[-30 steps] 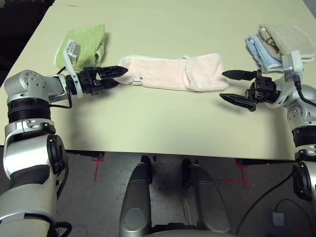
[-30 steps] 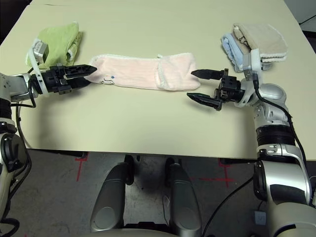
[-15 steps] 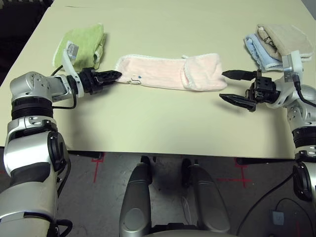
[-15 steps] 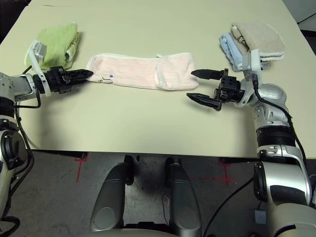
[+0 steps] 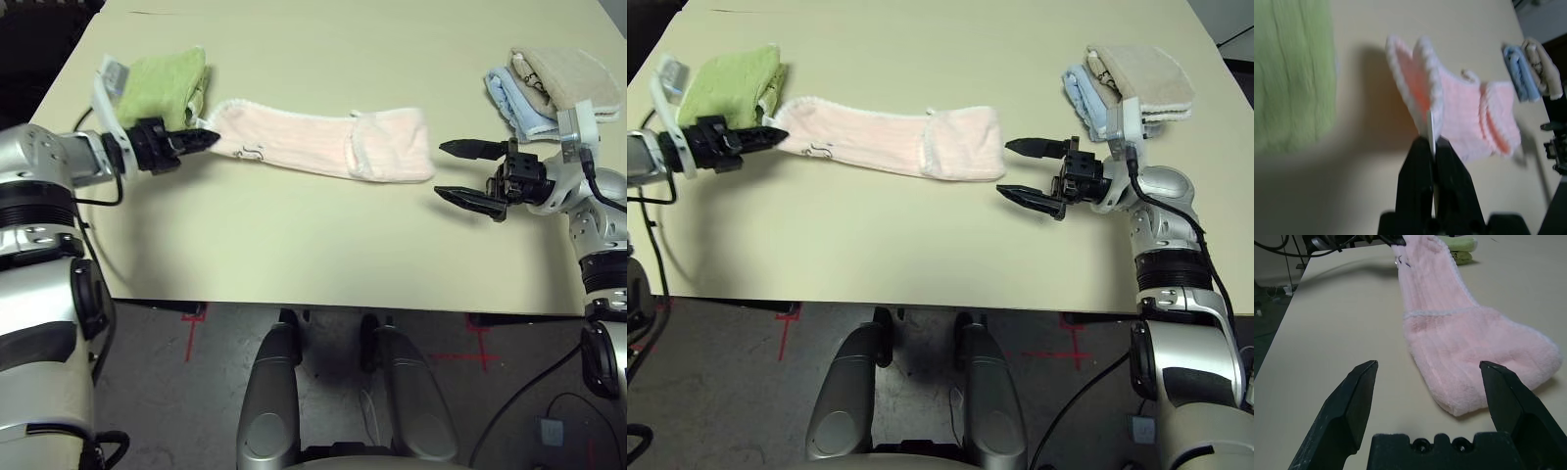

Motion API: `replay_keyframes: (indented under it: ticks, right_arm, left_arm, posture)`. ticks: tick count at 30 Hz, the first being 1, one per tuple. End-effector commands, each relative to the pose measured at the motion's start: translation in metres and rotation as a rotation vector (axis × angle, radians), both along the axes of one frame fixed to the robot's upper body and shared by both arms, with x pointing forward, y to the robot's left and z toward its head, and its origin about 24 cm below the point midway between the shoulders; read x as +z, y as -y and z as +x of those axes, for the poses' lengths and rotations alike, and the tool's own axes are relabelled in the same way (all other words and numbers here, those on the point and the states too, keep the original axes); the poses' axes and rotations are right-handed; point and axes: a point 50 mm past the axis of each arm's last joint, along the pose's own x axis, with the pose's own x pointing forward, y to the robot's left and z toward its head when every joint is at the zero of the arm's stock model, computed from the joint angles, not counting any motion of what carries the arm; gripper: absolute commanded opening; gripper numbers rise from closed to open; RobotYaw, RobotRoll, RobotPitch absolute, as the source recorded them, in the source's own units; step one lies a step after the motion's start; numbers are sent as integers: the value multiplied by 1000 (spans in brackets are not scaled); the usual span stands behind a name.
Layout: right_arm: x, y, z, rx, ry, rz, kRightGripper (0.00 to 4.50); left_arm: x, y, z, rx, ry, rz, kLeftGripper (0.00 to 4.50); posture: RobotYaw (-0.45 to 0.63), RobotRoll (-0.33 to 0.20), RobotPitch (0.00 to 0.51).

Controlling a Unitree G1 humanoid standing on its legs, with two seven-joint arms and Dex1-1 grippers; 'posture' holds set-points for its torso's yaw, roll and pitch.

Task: Fold the towel and set it aside.

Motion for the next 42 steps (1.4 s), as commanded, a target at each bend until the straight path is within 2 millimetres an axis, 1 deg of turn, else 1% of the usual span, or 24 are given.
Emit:
replay_keyframes:
  ticks: [1, 6, 10, 12, 16, 20, 24, 26, 28, 33, 37, 42]
  right_arm:
    - [-4, 2, 1, -11, -14, -8, 4500]
    - [-4, 4, 2, -20, -16, -11, 4500]
    - [-4, 6, 4, -36, -17, -10, 4500]
    - [-4, 9, 4, -52, -22, -9, 4500]
    - [-6, 19, 2, -71, -30, -25, 4500]
    - [-5, 30, -3, -96, -24, -34, 4500]
    - [0, 38, -5, -137, -4, -33, 4500]
    - [0, 39, -6, -141, -4, -38, 4500]
    - [-1, 37, -6, -138, -4, -34, 4500]
    - [0, 34, -5, -134, 1, -30, 4500]
    - [0, 33, -5, -135, 3, -28, 4500]
    - [-1, 33, -5, -138, 5, -27, 4500]
  left_arm:
    - [11, 0, -7, -44, 5, 39, 20]
    - [19, 3, -8, -87, 34, 55, 20]
    - [29, 11, -4, -121, 89, 58, 20]
    - [35, 20, -1, -157, 118, 51, 20]
    - [45, 45, 4, -254, 158, 37, 20]
    - [49, 67, 10, -317, 187, 30, 20]
    - [52, 89, 15, -364, 209, 23, 20]
    - [52, 102, 16, -398, 221, 17, 20]
    - [54, 121, 16, -455, 235, -2, 20]
    - [58, 150, 12, -552, 252, -39, 20]
    - [56, 164, 10, -608, 235, -48, 20]
    - [43, 177, 12, -641, 194, -29, 20]
  posture:
    - [53, 0, 306]
    - [53, 0, 306]
    - [50, 0, 305]
    - [49, 0, 305]
    - [45, 0, 305]
    - [35, 0, 305]
    - [26, 0, 304]
    - [22, 0, 304]
    - [20, 0, 302]
    - [18, 0, 301]
    - [16, 0, 297]
    - [15, 0, 294]
